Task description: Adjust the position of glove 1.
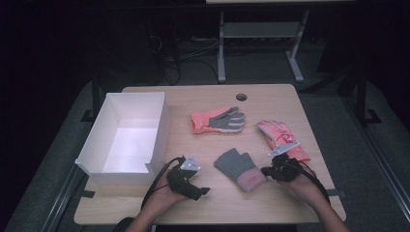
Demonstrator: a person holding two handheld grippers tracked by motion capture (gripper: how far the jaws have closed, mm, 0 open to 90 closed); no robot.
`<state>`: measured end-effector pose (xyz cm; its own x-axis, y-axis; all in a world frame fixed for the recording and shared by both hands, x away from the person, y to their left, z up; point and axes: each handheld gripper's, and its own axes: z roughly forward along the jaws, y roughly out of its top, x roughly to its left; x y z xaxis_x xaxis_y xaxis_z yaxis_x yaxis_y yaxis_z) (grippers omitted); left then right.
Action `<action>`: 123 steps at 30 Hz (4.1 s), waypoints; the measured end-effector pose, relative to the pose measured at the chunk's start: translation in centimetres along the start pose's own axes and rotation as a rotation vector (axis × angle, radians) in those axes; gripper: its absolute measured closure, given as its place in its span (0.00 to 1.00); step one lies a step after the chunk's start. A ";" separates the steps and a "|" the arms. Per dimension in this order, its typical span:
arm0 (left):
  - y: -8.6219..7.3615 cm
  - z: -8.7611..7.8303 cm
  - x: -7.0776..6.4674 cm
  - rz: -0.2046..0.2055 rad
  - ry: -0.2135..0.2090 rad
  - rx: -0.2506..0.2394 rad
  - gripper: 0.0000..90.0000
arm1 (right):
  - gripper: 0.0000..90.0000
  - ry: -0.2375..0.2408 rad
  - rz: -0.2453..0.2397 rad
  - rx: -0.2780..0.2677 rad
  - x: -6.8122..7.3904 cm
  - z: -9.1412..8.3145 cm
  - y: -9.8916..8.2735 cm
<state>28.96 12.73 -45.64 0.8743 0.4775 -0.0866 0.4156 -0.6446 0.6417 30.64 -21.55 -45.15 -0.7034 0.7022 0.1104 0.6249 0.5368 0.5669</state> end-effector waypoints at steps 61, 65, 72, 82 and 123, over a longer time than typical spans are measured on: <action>5.6 1.4 0.4 -0.045 0.004 0.025 0.15 | 0.26 0.046 -0.030 -0.124 5.0 -0.6 -0.9; 6.2 2.8 0.5 -0.047 0.014 0.050 0.14 | 0.16 -0.008 0.019 -0.128 4.3 -1.4 -2.4; 6.1 4.4 0.5 -0.047 0.044 0.096 0.14 | 0.15 -0.030 0.057 -0.162 3.8 -2.6 -4.3; 5.4 4.7 0.7 -0.084 0.026 0.091 0.15 | 0.15 -0.060 0.033 -0.186 4.0 -2.3 -4.0; 8.0 -0.6 1.6 -0.156 -0.075 0.026 0.69 | 0.15 -0.080 0.026 -0.200 3.7 -1.8 -4.2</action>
<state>33.53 8.68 -40.23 0.8145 0.5280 -0.2406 0.5532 -0.5815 0.5966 24.82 -22.09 -45.61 -0.6535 0.7540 0.0668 0.5573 0.4195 0.7165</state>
